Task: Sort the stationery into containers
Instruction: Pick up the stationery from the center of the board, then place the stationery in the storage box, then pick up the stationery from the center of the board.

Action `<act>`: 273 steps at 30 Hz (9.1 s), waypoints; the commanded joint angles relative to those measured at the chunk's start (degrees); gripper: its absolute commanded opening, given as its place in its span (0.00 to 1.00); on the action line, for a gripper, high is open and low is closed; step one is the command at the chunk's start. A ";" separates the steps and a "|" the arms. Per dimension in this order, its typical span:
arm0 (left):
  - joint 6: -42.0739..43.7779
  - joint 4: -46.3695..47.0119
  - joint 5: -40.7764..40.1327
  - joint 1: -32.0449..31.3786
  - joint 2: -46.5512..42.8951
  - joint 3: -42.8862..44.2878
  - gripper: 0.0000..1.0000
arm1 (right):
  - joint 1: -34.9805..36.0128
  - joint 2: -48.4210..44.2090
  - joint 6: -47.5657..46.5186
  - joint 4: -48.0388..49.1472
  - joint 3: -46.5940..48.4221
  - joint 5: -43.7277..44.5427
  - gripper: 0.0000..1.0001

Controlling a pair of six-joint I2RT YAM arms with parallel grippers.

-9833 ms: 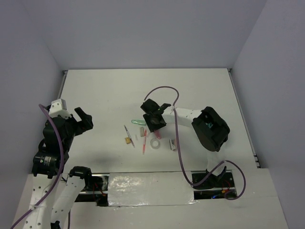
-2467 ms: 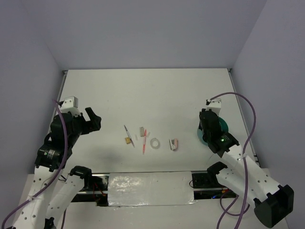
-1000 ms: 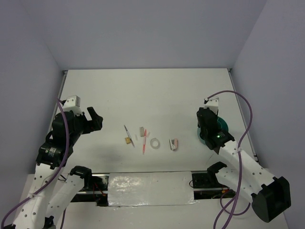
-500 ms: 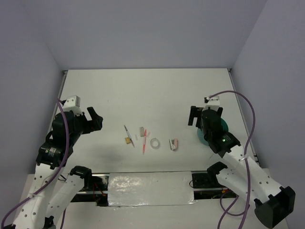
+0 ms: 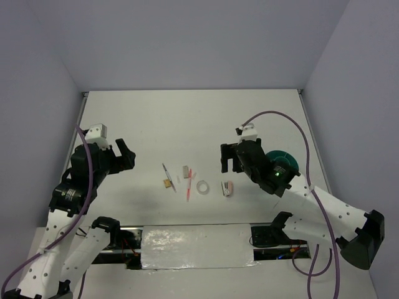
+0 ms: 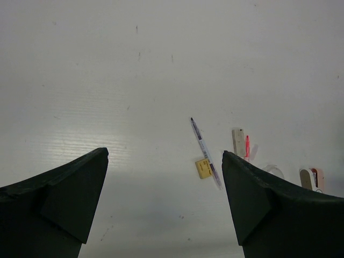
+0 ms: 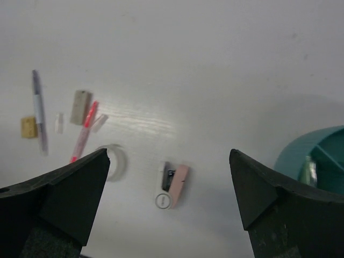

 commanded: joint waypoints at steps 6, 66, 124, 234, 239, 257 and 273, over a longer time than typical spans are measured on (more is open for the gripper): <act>0.49 2.28 0.50 -0.34 0.97 0.89 0.99 | 4.09 5.50 3.88 9.81 -2.85 -12.63 0.93; -26.75 43.29 30.31 -15.05 2.98 -7.20 0.99 | -13.40 -8.73 9.24 -6.07 2.05 -2.71 0.00; 12.26 44.72 23.09 -41.29 86.30 56.07 0.00 | 5.68 -27.10 18.57 -33.14 18.32 14.52 1.00; -9.88 -5.55 -27.54 -22.49 -3.34 3.09 0.99 | 9.46 63.52 7.58 3.07 37.22 -4.82 0.47; -9.70 -5.37 -27.19 -22.49 -3.34 3.00 0.99 | 9.37 63.52 6.96 2.72 37.66 -4.64 0.47; -9.00 -4.75 -25.78 -22.49 -2.98 2.82 0.99 | 8.84 59.92 2.66 1.31 36.08 -6.57 0.56; -8.65 -4.40 -25.25 -22.49 -2.81 2.65 0.99 | 8.84 59.21 0.99 0.43 34.32 -6.75 0.55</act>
